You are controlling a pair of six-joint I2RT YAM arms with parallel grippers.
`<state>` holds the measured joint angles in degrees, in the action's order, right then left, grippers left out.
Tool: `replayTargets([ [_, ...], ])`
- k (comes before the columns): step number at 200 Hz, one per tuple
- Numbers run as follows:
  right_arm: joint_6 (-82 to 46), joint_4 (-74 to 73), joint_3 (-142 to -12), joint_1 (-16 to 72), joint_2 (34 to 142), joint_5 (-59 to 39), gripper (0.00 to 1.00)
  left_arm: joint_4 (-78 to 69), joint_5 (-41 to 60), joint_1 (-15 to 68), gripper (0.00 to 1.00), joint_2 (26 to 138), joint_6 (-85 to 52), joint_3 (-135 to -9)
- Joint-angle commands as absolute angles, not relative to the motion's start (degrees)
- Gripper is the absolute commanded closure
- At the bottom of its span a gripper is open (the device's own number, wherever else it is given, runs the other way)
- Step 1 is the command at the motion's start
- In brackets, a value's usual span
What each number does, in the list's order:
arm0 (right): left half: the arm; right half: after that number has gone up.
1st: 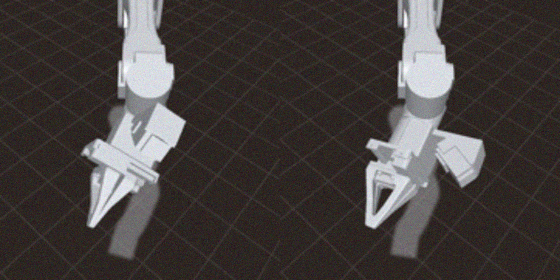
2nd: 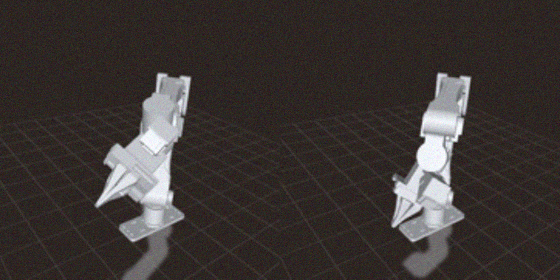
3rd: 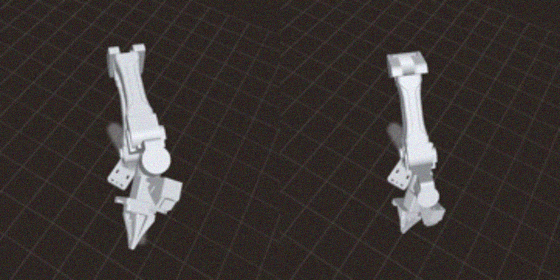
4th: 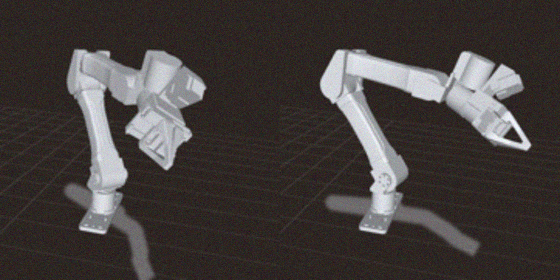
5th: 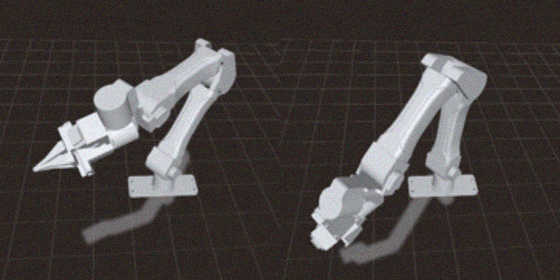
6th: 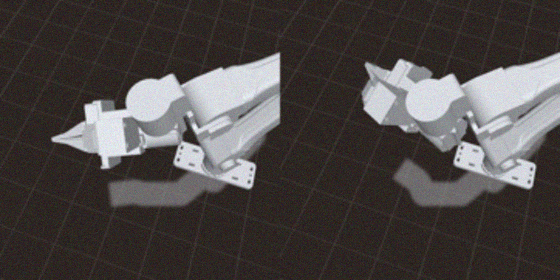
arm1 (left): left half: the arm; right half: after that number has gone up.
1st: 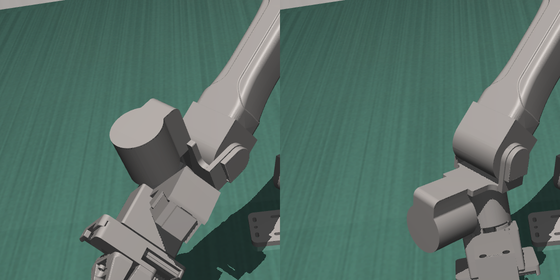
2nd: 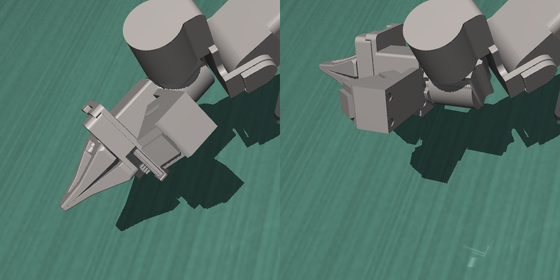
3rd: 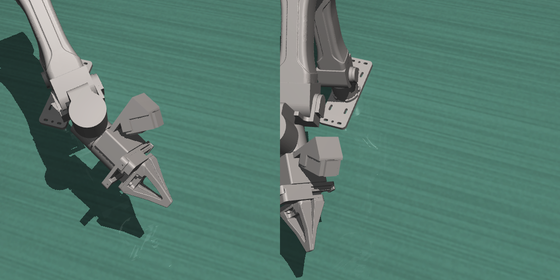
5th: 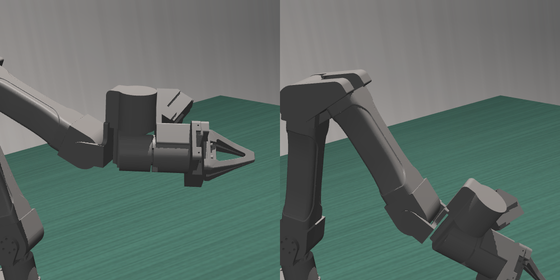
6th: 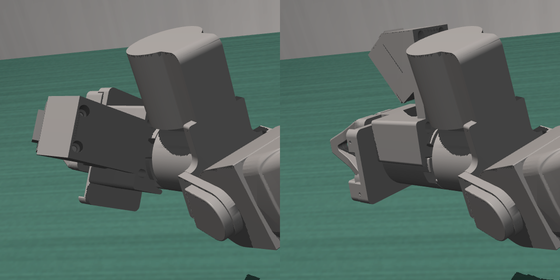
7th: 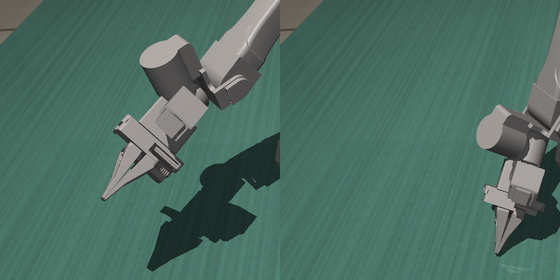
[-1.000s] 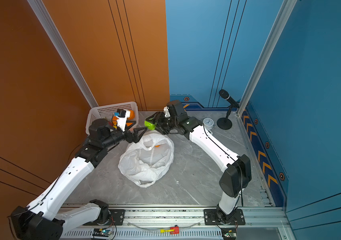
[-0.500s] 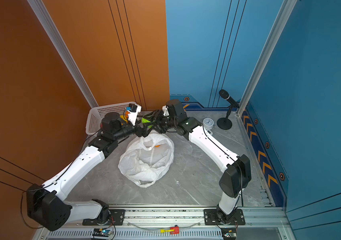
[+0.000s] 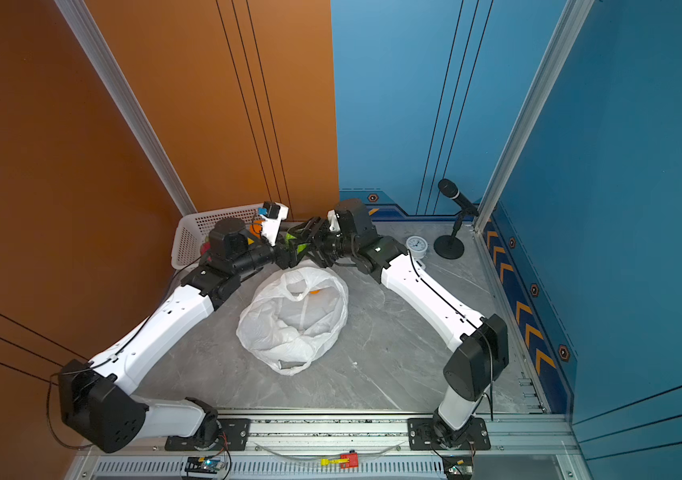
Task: Untie the knot of the plastic bag and take out the fruit
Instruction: 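Carry the green fruit to the basket with the left gripper while the right draws back, then lower the green fruit into the basket and open the left gripper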
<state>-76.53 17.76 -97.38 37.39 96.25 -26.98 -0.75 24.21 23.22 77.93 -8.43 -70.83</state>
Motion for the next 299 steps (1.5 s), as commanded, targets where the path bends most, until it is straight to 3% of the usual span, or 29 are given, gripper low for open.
replayTargets([
  [1, -73.27, 17.49, -95.95, 35.84, 91.23, -23.73, 0.23, 1.54, 19.01, 20.09, 0.46, 78.38, -11.9, -73.88],
  [29, -69.5, 16.41, -93.38, 34.52, 88.29, -19.72, 0.17, 3.22, 17.64, 16.5, 0.5, 79.2, -13.99, -75.65],
  [72, -65.87, 15.36, -88.68, 32.96, 84.64, -16.49, 0.14, 8.27, 12.4, 9.11, 0.51, 84.21, -23.1, -80.77],
  [121, -64.36, 16.36, -87.15, 32.28, 84.15, -15.29, 0.13, 17.79, 8.61, 0.26, 0.53, 94.61, -38.69, -89.47],
  [161, -64.28, 16.62, -87.71, 32.08, 84.92, -15.45, 0.13, 26.82, 12.91, -5.4, 0.56, 107.45, -48.14, -101.3],
  [230, -63.68, 18.79, -86.27, 31.9, 83.94, -14.11, 0.12, 41.86, 4.8, -12.34, 0.57, 119.47, -48.43, -115.74],
  [299, -62.36, 18.82, -79.69, 32.02, 78.68, -10.22, 0.12, 50.12, 3.29, -17.65, 0.57, 126.8, -46.14, -120.52],
])
